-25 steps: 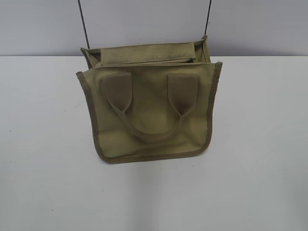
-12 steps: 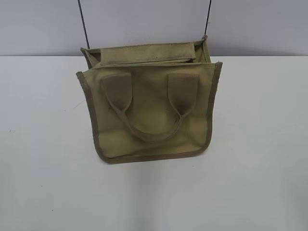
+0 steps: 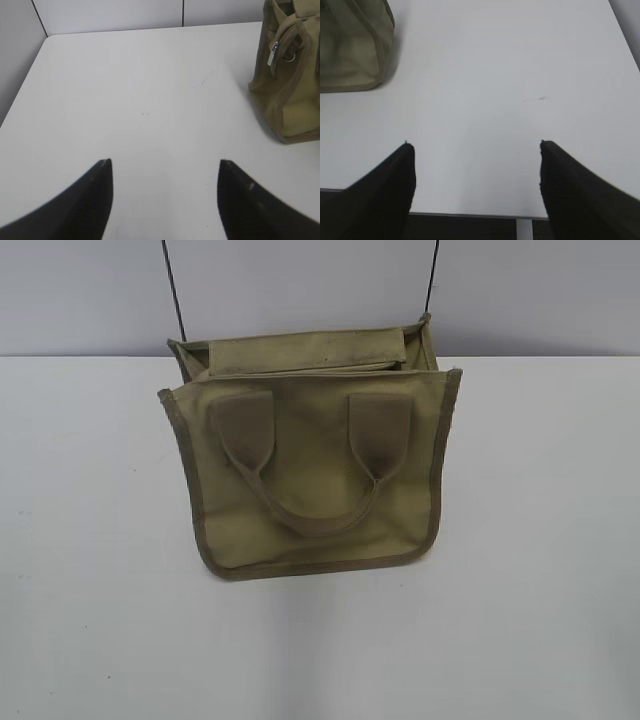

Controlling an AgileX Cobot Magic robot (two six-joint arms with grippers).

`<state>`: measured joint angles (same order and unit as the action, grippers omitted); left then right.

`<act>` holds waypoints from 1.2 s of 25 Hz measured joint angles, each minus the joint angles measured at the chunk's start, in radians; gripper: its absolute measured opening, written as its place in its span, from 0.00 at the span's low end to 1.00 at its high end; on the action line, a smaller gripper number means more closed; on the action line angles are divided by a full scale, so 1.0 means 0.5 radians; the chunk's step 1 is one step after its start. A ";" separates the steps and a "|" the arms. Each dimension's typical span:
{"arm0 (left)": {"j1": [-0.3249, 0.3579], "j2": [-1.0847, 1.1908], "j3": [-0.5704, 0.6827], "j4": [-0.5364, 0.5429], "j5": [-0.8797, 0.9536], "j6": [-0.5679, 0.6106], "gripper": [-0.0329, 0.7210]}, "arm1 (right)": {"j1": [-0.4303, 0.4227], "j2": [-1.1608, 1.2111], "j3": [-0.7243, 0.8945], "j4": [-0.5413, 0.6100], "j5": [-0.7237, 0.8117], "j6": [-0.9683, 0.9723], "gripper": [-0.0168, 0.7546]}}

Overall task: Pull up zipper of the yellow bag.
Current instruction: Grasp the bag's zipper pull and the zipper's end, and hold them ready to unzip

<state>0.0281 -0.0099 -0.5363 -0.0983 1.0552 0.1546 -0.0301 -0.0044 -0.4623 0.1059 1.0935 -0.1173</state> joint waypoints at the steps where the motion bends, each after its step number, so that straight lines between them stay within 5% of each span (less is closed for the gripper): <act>1: 0.000 0.000 0.000 0.000 0.000 0.000 0.70 | 0.000 0.000 0.000 0.000 0.000 0.000 0.75; 10: 0.000 0.146 -0.033 -0.052 -0.139 0.000 0.70 | 0.000 0.000 0.000 0.000 0.000 0.000 0.75; 16: 0.000 0.345 0.017 -0.080 -0.865 0.000 0.69 | 0.000 0.000 0.000 0.000 0.000 0.000 0.75; 25: 0.000 0.928 0.700 -0.156 -2.351 -0.004 0.65 | 0.000 0.000 0.000 0.000 0.000 0.000 0.75; 30: -0.004 1.395 0.756 -0.113 -2.756 -0.086 0.65 | 0.000 0.000 0.000 0.000 0.000 0.000 0.75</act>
<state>0.0262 0.6878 -0.1585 -0.1550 -0.3229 0.1114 -0.0301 -0.0044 -0.4623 0.1059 1.0935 -0.1173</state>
